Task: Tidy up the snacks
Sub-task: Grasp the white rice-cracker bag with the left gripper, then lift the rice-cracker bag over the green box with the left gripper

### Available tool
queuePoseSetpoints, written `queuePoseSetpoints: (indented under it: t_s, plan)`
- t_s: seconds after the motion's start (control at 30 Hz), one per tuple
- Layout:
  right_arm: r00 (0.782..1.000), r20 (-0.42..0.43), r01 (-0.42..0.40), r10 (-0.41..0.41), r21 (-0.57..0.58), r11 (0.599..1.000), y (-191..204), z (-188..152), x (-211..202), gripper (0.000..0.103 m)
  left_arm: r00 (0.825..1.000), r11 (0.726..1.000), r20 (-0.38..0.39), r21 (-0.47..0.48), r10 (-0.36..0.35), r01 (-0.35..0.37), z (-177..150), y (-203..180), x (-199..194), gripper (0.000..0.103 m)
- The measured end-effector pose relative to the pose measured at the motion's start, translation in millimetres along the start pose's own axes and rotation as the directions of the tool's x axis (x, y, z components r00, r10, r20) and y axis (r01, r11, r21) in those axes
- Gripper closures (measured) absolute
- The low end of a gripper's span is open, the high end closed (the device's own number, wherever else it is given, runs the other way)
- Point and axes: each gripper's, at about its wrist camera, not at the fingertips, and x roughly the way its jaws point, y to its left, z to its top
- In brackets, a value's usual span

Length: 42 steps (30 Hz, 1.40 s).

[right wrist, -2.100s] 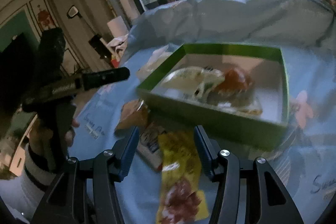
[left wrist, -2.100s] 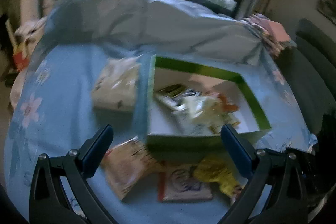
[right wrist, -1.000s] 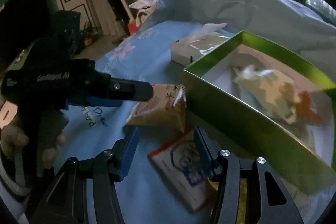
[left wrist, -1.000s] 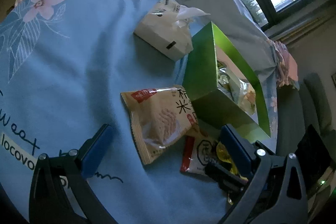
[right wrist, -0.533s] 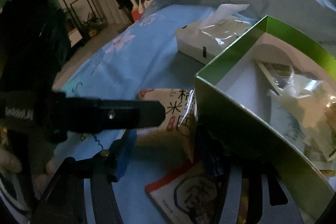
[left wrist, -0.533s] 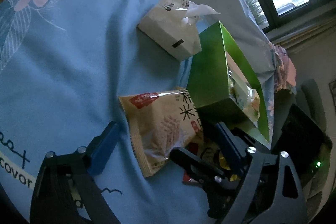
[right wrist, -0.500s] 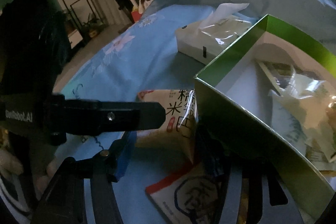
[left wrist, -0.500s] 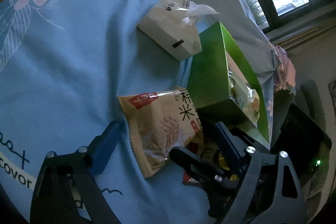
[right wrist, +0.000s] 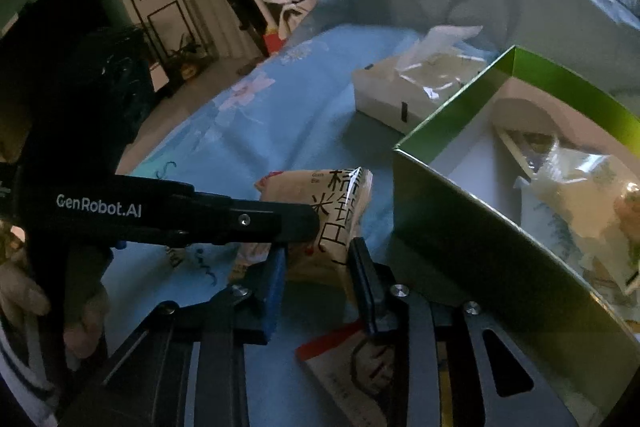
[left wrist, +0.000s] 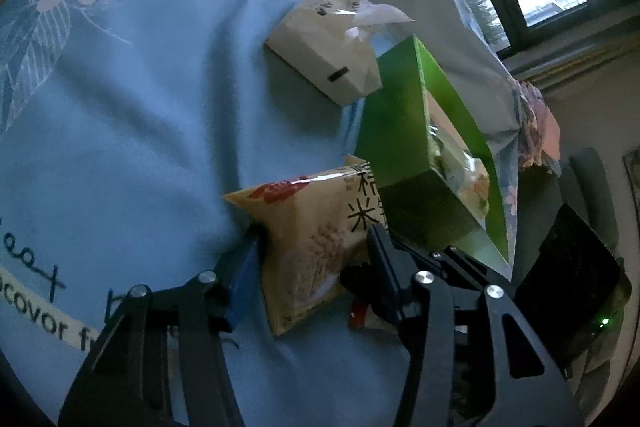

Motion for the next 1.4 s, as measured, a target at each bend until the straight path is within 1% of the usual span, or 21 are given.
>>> queuePoseSetpoints:
  t_s: [0.17, 0.33, 0.43, 0.6, 0.73, 0.9, 1.07, 1.23, 1.4]
  plan:
    - [0.997, 0.074, -0.008, 0.007, 0.010, 1.000, 8, -6, -26, 0.072, 0.998, 0.998, 0.036, 0.044, -0.042, 0.040, -8, -13, -22, 0.052]
    - [0.988, 0.153, 0.024, -0.025, 0.008, 1.000, 16, -11, -55, 0.072, 0.995, 0.992, 0.072, 0.105, -0.076, 0.068, -12, -32, -37, 0.052]
    - [0.981, 0.190, 0.047, -0.049, 0.018, 0.999, 15, -13, -70, 0.072, 0.994, 0.988, 0.074, 0.138, -0.086, 0.076, -13, -44, -36, 0.052]
    - [0.970, 0.220, 0.091, -0.099, 0.045, 0.995, 7, -21, -90, 0.072, 0.994, 0.975, 0.056, 0.209, -0.091, 0.077, -10, -73, -23, 0.052]
    - [0.959, 0.246, 0.125, -0.139, 0.070, 0.990, -4, -20, -106, 0.072, 0.993, 0.962, 0.055, 0.259, -0.109, 0.091, -5, -99, -14, 0.052]
    - [0.938, 0.281, 0.187, -0.204, 0.088, 0.978, -22, -9, -131, 0.072, 0.987, 0.941, 0.047, 0.312, -0.152, 0.130, 11, -128, -1, 0.052]
    - [0.917, 0.303, 0.238, -0.260, 0.107, 0.965, -42, 8, -144, 0.072, 0.982, 0.913, 0.049, 0.381, -0.180, 0.148, 35, -159, 19, 0.051]
    - [0.906, 0.307, 0.263, -0.292, 0.131, 0.956, -67, 23, -142, 0.072, 0.978, 0.902, 0.041, 0.396, -0.203, 0.170, 53, -168, 38, 0.051]
    - [0.912, 0.277, 0.269, -0.302, 0.150, 0.951, -87, 30, -126, 0.072, 0.981, 0.911, 0.021, 0.374, -0.193, 0.172, 68, -163, 63, 0.051]
